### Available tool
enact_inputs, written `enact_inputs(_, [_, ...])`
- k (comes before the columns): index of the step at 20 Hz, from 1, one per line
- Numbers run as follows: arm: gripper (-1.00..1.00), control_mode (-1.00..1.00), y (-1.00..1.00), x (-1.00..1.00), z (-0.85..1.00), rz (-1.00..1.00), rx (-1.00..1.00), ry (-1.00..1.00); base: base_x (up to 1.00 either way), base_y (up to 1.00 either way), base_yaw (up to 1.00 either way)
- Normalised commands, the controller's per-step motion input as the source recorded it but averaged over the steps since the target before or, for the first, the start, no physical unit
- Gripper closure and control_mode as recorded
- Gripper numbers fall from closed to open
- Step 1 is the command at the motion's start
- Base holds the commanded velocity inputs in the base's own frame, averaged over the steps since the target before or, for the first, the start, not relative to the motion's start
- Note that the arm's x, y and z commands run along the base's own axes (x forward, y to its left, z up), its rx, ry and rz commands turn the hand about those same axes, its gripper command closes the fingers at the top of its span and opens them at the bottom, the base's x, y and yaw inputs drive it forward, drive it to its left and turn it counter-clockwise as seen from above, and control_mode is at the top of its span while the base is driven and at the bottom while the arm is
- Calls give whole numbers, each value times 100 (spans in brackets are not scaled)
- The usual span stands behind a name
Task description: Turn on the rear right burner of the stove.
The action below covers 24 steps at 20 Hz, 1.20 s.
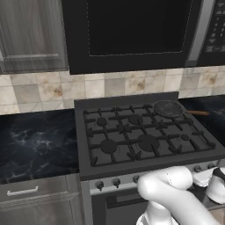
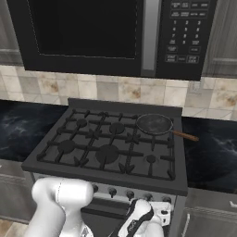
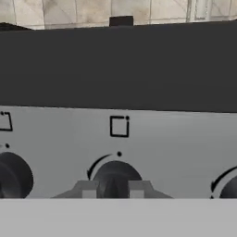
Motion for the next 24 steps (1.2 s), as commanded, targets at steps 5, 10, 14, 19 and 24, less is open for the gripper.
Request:
enact_inputs(5, [100, -100, 51, 7, -34, -2, -49, 15, 0, 0, 0])
enact_inputs(10, [100, -100, 45, 8, -35, -9, -47, 5, 0, 0, 0])
enact_inputs(14, [100, -100, 33, 10, -29, -13, -46, 6, 0, 0, 0])
enact_inputs(19, [100, -100, 17, 7, -26, -11, -39, 5, 0, 0, 0])
enact_inputs(24, [100, -100, 1, 0, -20, -2, -26, 0, 0, 0, 0])
